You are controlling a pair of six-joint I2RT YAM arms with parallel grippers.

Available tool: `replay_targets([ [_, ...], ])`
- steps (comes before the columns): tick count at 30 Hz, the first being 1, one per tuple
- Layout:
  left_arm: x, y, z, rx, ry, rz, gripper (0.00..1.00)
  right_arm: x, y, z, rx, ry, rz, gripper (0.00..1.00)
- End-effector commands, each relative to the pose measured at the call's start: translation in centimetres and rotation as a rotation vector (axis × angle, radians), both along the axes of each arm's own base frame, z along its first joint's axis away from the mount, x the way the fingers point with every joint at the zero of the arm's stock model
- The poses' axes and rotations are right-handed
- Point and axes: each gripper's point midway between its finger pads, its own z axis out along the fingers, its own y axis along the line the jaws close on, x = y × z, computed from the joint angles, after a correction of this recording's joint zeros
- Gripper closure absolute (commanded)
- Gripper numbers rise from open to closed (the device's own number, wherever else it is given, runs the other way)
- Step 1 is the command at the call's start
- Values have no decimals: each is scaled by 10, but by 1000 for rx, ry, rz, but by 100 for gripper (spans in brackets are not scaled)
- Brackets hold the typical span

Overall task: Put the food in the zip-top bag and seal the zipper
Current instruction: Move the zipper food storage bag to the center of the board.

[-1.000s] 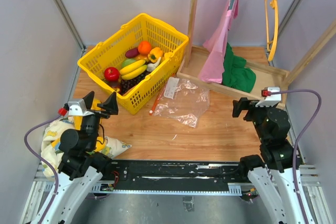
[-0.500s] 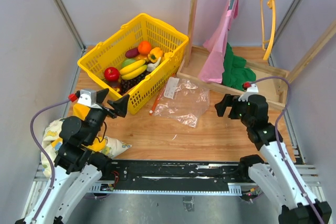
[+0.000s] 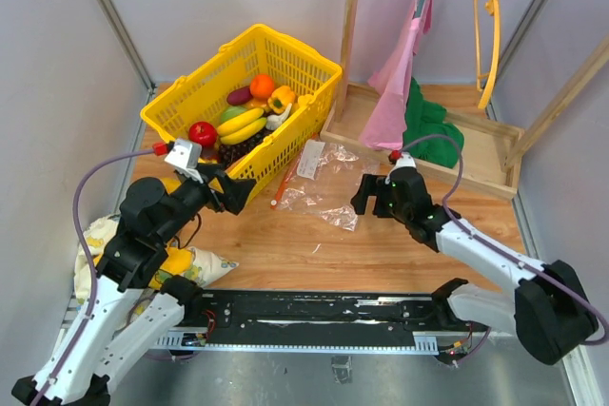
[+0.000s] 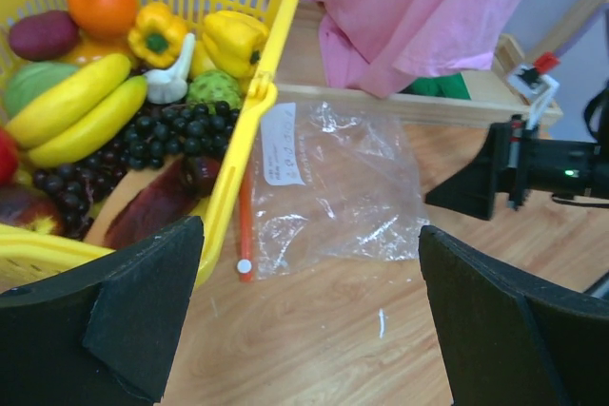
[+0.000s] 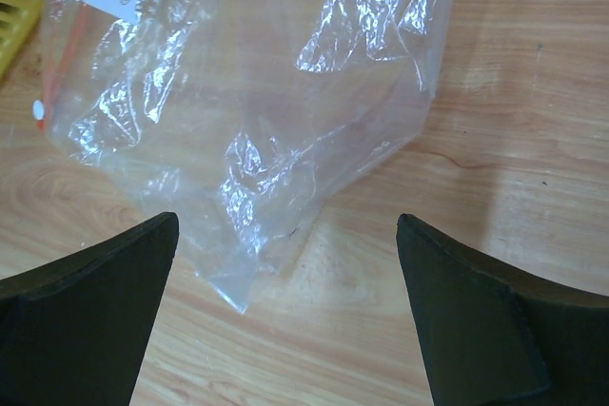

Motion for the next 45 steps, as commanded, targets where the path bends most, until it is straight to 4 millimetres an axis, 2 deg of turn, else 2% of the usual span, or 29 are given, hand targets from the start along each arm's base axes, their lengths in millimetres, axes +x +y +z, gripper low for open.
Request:
replay_targets([
  [1, -6, -18, 5, -11, 61, -73, 2, 18, 10, -9, 18, -25, -98, 1],
  [6, 1, -27, 4, -23, 109, -66, 2, 25, 23, -32, -2, 35, -88, 0],
  [11, 4, -39, 6, -61, 142, -85, 6, 27, 35, -56, -4, 106, -59, 12],
  [13, 4, -45, 5, -62, 155, -94, 7, 25, 40, -60, -7, 128, -33, 23],
  [15, 4, -50, 7, -63, 161, -99, 7, 23, 41, -60, -5, 131, -17, 40],
  [20, 1, -68, 8, -69, 178, -128, 8, 14, 37, -49, -10, 109, 20, 77],
  [25, -3, -86, 5, -75, 197, -154, 9, 3, 30, -33, -11, 71, 51, 98],
  [32, 1, -89, 0, -87, 225, -130, 9, -9, 20, -1, 53, -12, 94, 99],
  [38, 3, -96, -9, -130, 288, -120, 8, -20, 19, 44, 124, -164, 166, 99],
  [45, 2, -100, -3, -170, 280, -135, 6, -37, 20, 89, 196, -313, 233, 99],
])
